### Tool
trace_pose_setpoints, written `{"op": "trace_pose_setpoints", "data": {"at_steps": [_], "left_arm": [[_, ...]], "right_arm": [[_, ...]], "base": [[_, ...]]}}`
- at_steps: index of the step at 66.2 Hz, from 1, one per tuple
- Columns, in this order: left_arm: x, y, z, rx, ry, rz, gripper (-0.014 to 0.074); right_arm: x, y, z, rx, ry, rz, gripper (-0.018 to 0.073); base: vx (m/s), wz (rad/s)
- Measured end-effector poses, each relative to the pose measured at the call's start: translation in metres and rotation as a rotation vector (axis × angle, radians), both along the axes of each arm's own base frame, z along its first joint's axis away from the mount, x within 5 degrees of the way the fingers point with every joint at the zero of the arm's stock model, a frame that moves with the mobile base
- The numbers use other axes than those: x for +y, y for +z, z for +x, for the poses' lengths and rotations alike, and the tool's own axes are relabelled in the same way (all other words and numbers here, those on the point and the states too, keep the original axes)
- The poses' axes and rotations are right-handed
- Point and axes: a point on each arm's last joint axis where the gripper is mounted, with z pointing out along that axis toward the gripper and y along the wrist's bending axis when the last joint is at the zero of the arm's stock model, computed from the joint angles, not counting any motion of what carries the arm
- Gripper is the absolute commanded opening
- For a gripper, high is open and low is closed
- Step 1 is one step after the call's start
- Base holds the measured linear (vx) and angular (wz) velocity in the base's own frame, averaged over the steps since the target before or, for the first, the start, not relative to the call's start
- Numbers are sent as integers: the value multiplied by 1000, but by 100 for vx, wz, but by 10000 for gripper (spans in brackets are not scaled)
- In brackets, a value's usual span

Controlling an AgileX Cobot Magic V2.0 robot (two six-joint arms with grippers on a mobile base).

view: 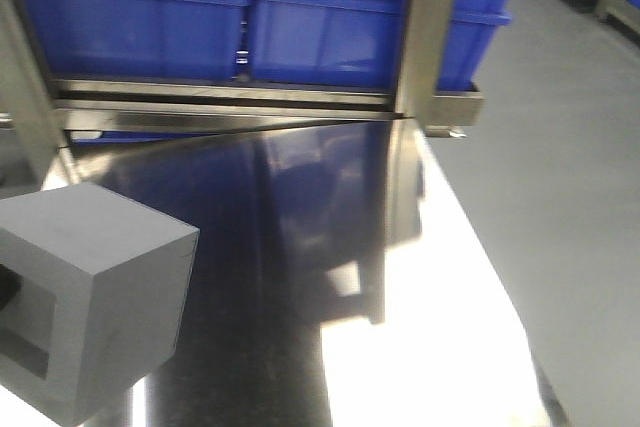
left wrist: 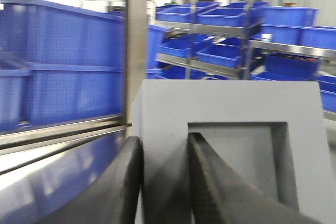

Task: Sort gray base to blue bin
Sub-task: 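Drive the base away from the table holding the block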

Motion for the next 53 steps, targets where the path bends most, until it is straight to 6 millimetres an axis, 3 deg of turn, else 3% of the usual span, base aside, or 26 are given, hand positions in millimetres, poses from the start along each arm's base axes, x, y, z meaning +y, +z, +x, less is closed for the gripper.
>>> {"op": "trace_pose_setpoints", "data": {"at_steps": [53], "left_arm": [[0,0,0,0,0,0,-6]], "right_arm": [[0,0,0,0,0,0,-9]], "base": [[-10,-61]]}}
